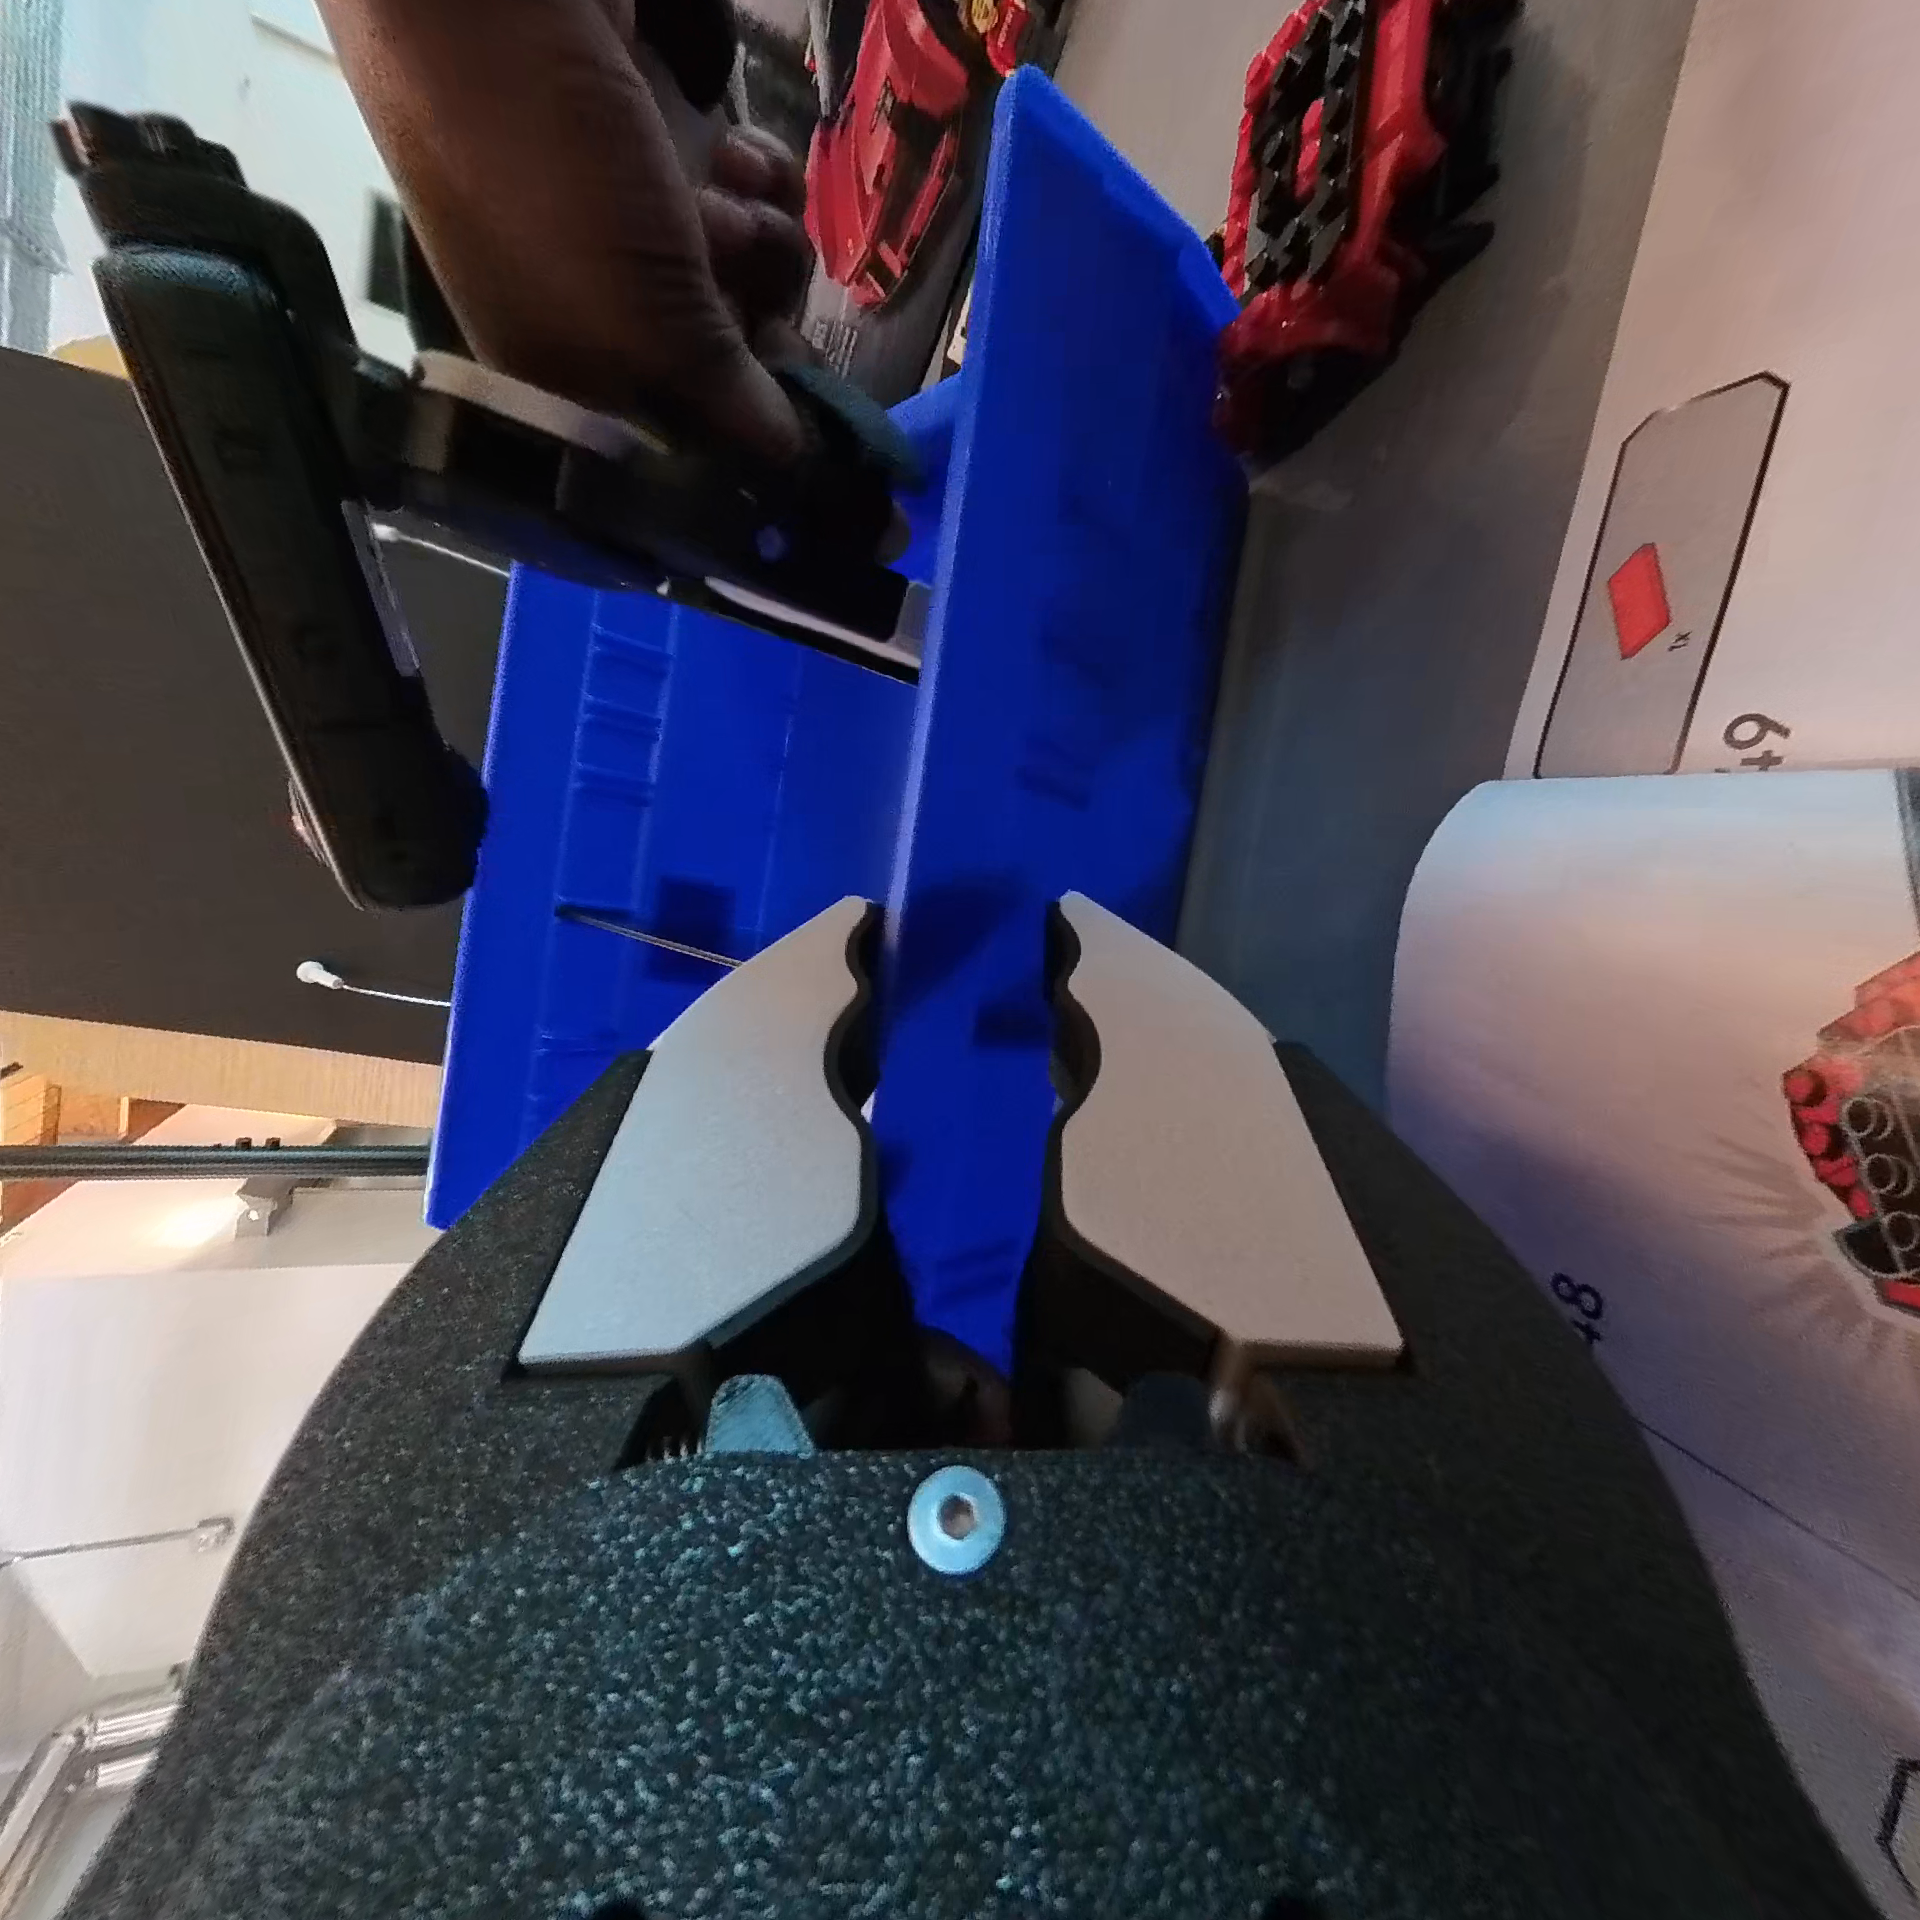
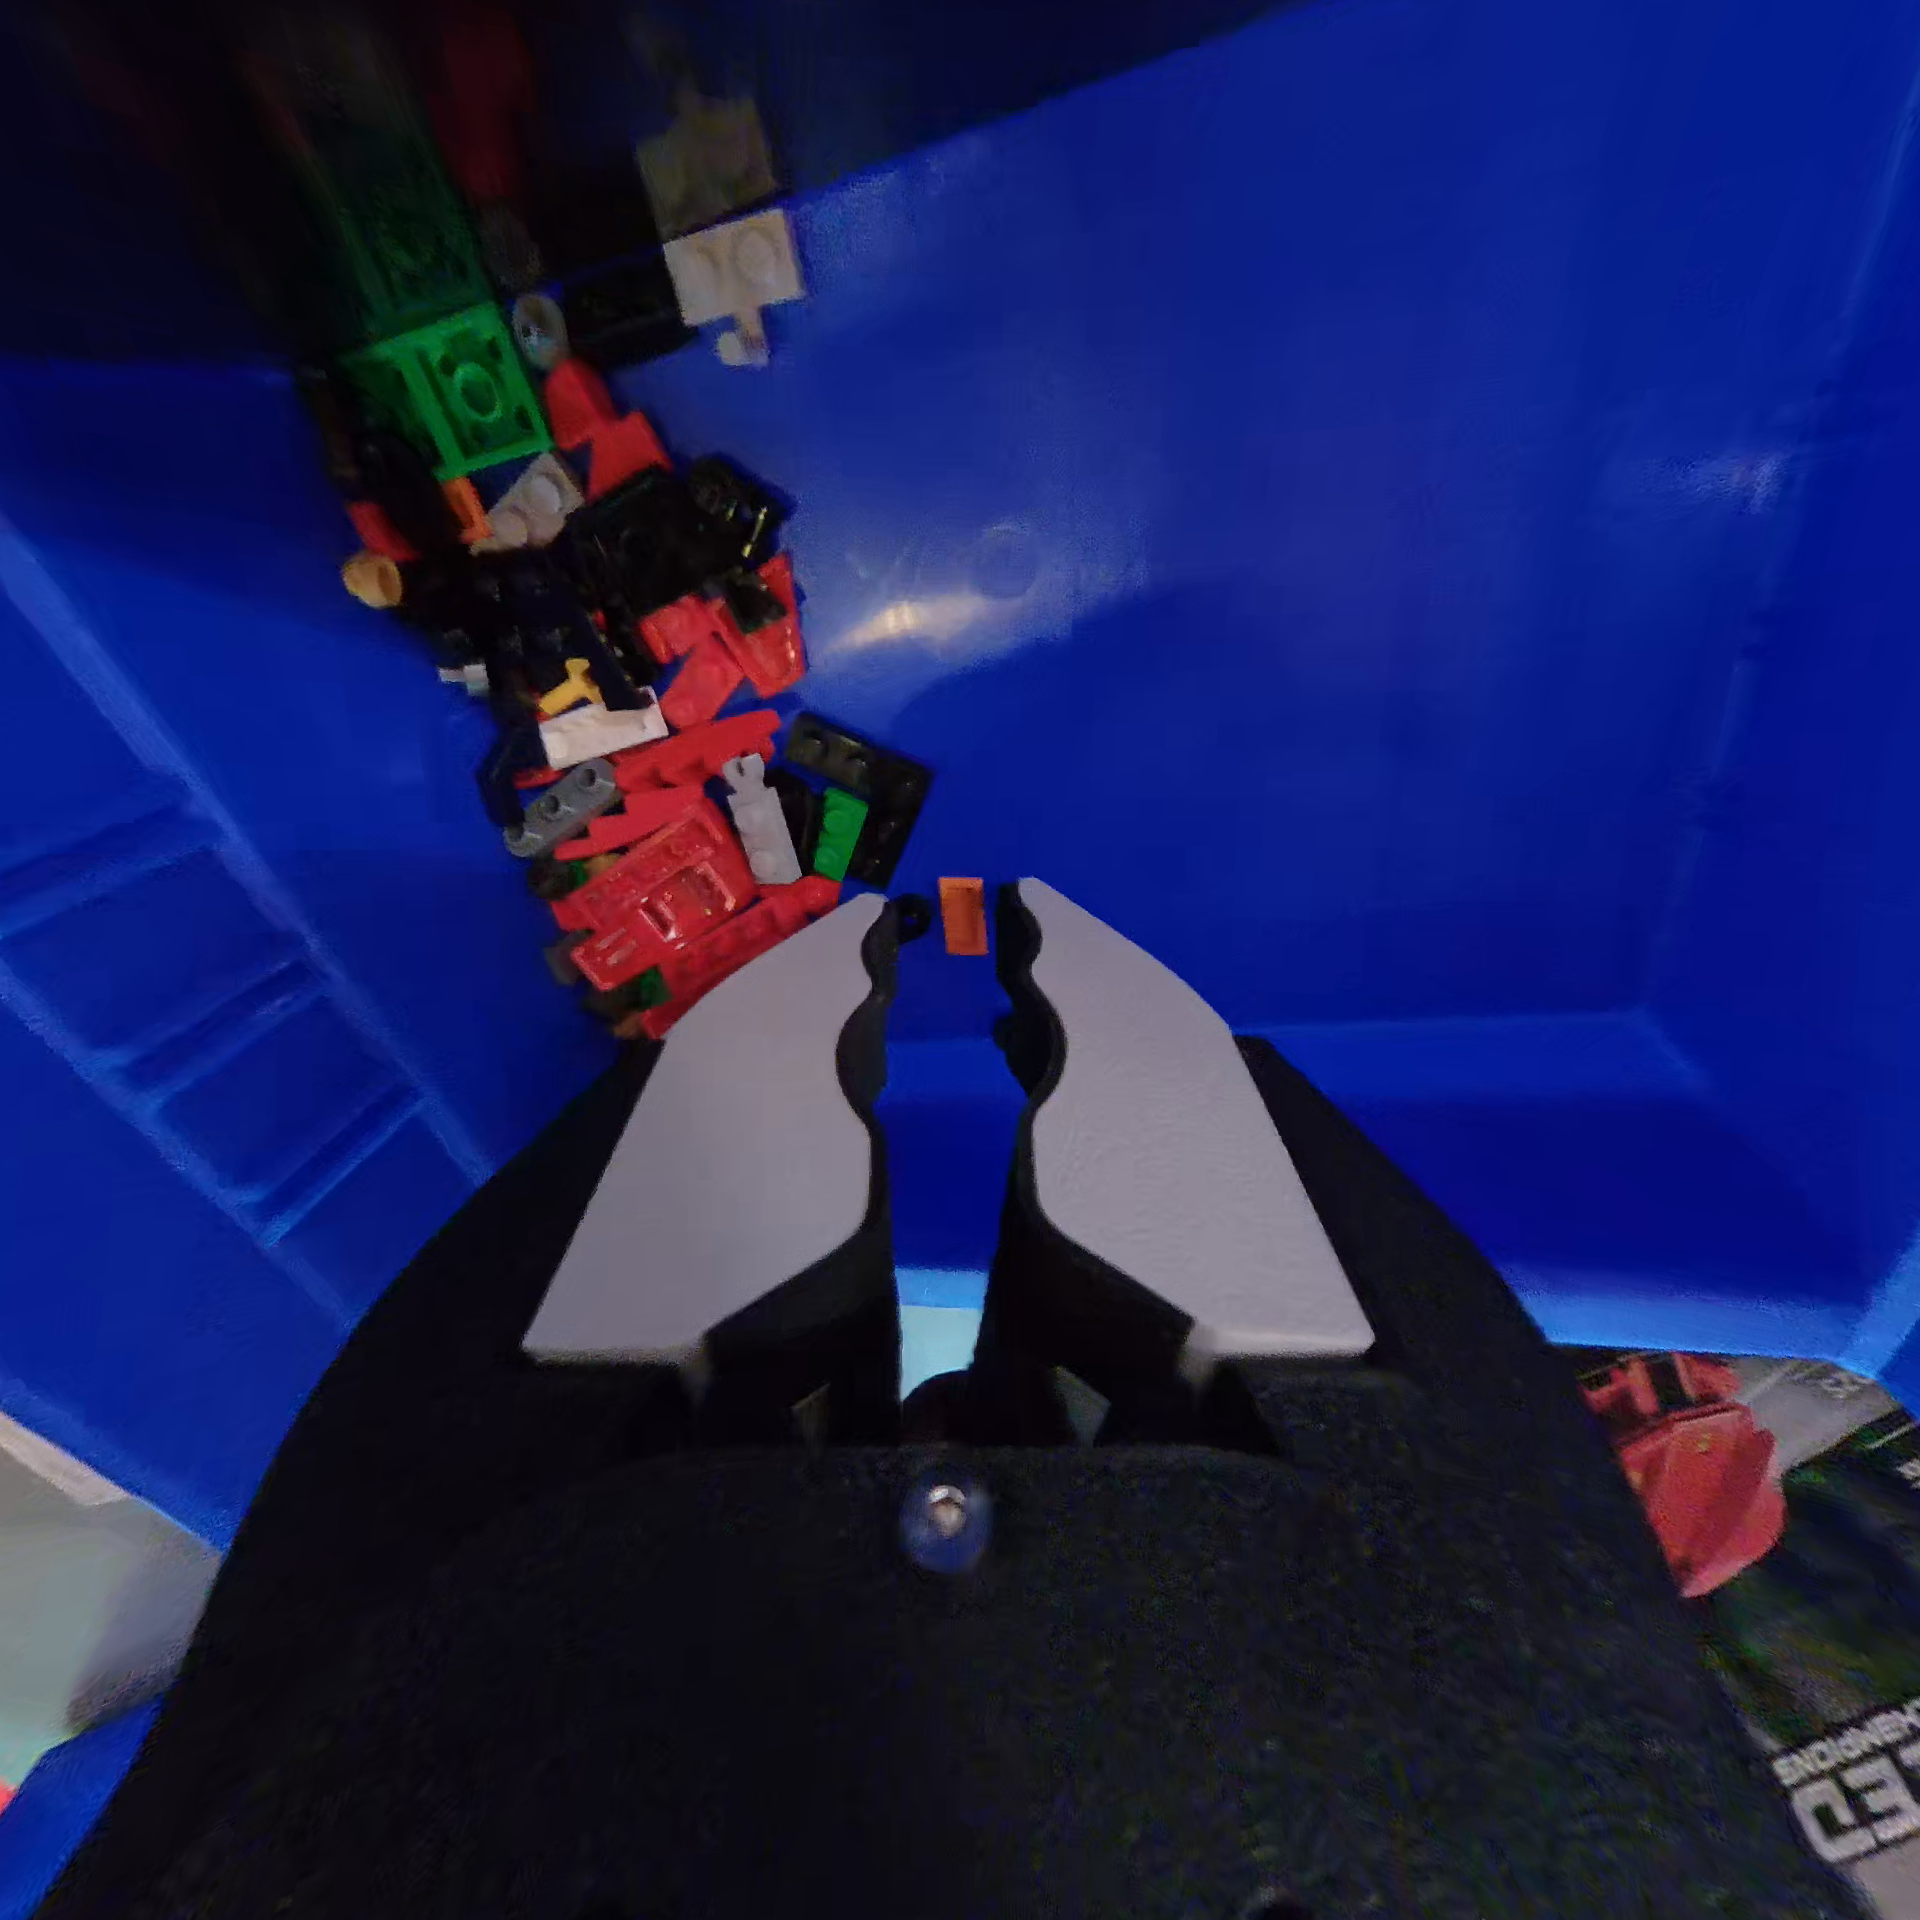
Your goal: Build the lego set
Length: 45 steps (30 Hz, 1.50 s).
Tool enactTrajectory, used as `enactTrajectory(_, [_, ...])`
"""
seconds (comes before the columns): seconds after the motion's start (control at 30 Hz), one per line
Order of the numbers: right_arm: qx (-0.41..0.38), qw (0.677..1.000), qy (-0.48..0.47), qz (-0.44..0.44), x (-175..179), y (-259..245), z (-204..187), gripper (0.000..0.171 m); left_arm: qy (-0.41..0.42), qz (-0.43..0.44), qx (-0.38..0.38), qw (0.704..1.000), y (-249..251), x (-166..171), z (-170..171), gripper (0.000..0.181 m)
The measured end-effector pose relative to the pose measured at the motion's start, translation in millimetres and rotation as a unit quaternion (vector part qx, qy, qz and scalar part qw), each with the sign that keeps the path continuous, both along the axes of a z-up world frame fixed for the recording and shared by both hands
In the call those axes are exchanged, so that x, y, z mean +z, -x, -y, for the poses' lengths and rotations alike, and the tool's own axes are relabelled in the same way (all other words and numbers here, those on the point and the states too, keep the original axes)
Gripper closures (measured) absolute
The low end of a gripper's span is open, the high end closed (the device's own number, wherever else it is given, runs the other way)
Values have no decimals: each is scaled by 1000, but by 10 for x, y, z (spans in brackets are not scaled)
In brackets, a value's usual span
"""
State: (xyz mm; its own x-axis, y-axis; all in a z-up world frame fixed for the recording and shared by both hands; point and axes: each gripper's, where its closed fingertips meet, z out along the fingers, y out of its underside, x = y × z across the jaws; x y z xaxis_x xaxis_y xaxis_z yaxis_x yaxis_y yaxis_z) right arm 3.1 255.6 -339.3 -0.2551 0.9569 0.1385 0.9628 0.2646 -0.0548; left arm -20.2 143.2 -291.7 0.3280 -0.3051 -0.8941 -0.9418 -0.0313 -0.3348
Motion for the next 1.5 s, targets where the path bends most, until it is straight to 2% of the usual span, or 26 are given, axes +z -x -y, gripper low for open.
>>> enactTrajectory(0.3, [-16, 1000, 13, 3, -53, 4, 18, 161, -2, -1, 0, 1000, 16, 9, -31, 150])
enactTrajectory(0.33, [-12, 1000, 7, -7, -32, 21, 4, 170, -2, -2, 0, 1000, 16, 9, -29, 150])
enactTrajectory(0.6, [4, 997, 0, -75, 116, 35, 13, 171, 2, -2, 2, 1000, 7, -5, -10, 151])
enactTrajectory(0.77, [-32, 985, 58, -158, 353, 31, 14, 171, -3, -4, 3, 1000, 15, 2, -26, 150])
enactTrajectory(0.87, [-34, 969, 138, -201, 465, 67, 173, 171, -3, -5, 3, 1000, 11, 0, -23, 150])
enactTrajectory(0.93, [-43, 944, 203, -255, 630, 122, 288, 171, -3, -6, 4, 1000, 15, 1, -31, 150])
enactTrajectory(0.97, [-42, 921, 249, -297, 778, 152, 377, 171, -2, -7, 4, 1000, 19, 2, -39, 149])
enactTrajectory(1.0, [-39, 885, 306, -349, 982, 178, 479, 171, 2, -6, 4, 1000, 25, 4, -50, 148])
enactTrajectory(1.07, [-23, 787, 433, -439, 1470, 145, 680, 171, 10, -2, 3, 1000, 37, 8, -80, 147])
enactTrajectory(1.17, [33, 649, 531, -545, 2148, -81, 837, 171, 29, 9, 4, 1000, 54, 13, -120, 146])
enactTrajectory(1.2, [49, 611, 548, -569, 2317, -170, 880, 171, 35, 13, 3, 999, 59, 14, -130, 145])
enactTrajectory(1.27, [81, 559, 564, -603, 2556, -328, 980, 171, 44, 18, 3, 999, 65, 18, -143, 146])
enactTrajectory(1.37, [114, 507, 568, -639, 2783, -487, 1124, 171, 53, 23, 1, 998, 69, 15, -155, 145])
enactTrajectory(1.43, [113, 517, 549, -647, 2785, -483, 1190, 171, 57, 23, -2, 998, 73, 15, -162, 145])
enactTrajectory(1.5, [88, 544, 531, -644, 2717, -446, 1190, 171, 65, 29, -3, 997, 82, 22, -175, 144])
